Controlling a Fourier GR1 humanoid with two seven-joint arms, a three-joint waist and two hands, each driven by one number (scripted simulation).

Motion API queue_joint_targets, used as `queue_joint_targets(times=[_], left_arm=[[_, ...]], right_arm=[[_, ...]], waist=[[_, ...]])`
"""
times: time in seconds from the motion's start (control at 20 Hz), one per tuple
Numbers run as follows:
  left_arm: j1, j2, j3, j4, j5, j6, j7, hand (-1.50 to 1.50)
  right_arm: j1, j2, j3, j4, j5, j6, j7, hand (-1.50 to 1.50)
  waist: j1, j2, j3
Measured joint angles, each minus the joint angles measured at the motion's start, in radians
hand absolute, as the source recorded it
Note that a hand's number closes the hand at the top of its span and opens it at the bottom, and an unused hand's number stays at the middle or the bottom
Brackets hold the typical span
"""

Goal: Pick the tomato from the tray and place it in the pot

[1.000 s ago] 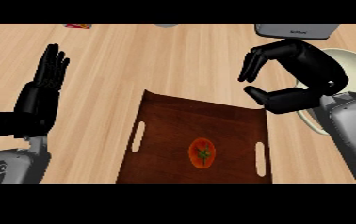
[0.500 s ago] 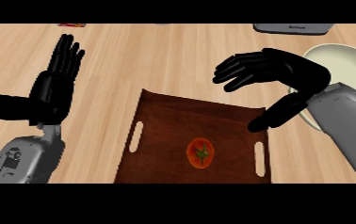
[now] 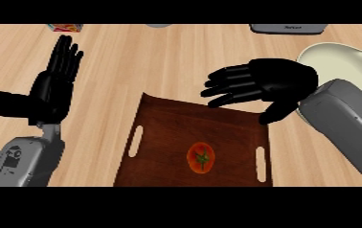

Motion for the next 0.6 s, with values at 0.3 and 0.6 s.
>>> queue_joint_targets(times=[0.3,0.6], left_arm=[[-0.002,-0.007,0.021,0.007,-0.014,0.004,0.006,0.0],[0.012,-0.014,0.037,-0.016,-0.025,-0.002,0.024,0.0]], right_arm=[[0.005,0.04,0.084,-0.035,0.137,-0.023,0.029,-1.5],[0.067,0.088,0.125,-0.079,0.256,-0.002,0.11,-1.5]], waist=[[-0.02,-0.008,-0.001],[-0.027,-0.01,-0.001]])
